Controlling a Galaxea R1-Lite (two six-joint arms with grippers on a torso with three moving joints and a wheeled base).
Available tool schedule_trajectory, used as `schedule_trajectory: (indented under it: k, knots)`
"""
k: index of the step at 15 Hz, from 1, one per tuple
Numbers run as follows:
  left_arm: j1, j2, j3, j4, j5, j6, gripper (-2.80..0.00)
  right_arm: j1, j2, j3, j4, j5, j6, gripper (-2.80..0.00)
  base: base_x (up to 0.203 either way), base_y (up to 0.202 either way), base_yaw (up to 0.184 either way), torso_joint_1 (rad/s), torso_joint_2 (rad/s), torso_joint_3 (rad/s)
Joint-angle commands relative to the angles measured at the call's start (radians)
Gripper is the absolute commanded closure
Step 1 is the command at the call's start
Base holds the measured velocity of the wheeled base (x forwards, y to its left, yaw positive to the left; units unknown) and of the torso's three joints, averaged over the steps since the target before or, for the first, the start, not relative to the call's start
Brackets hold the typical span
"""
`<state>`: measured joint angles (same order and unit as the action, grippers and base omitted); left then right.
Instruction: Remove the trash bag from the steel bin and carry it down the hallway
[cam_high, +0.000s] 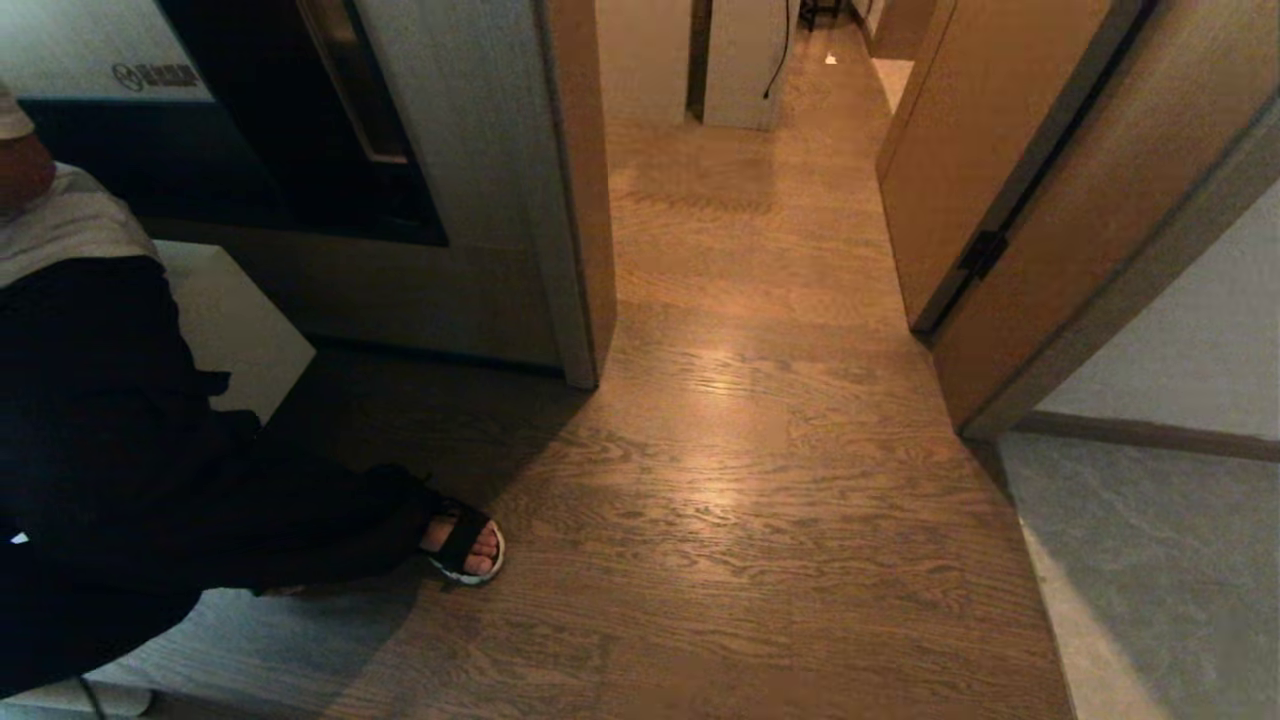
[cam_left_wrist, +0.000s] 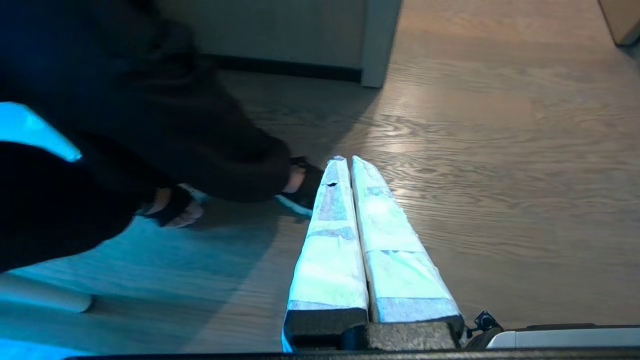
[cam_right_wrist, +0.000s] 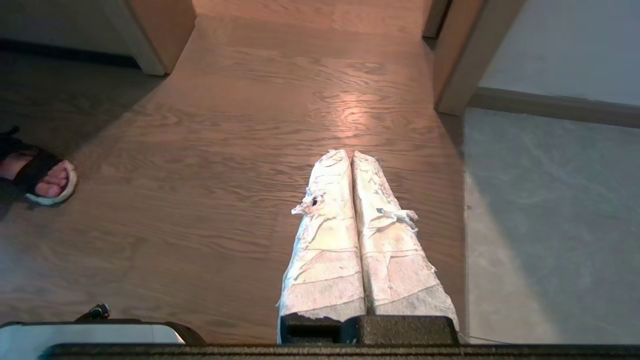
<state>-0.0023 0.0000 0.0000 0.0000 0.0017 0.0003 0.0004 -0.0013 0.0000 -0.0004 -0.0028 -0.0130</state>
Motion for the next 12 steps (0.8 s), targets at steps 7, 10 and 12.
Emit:
schedule_trajectory:
  k: [7, 10, 12]
  knots:
    - [0.001, 0.0, 0.0, -0.002, 0.0, 0.0, 0.0, 0.001, 0.001, 0.0, 0.0, 0.0, 0.002, 0.0, 0.0, 0.011, 0.001, 0.001, 0.0, 0.0]
    - [0.001, 0.0, 0.0, -0.002, 0.0, 0.0, 0.0, 0.001, 0.001, 0.0, 0.0, 0.0, 0.004, 0.0, 0.0, 0.0, 0.0, 0.0, 0.0, 0.0]
    - [0.001, 0.0, 0.0, -0.002, 0.0, 0.001, 0.0, 0.0, 0.001, 0.0, -0.001, 0.0, 0.003, 0.0, 0.0, 0.0, 0.0, 0.0, 0.0, 0.0]
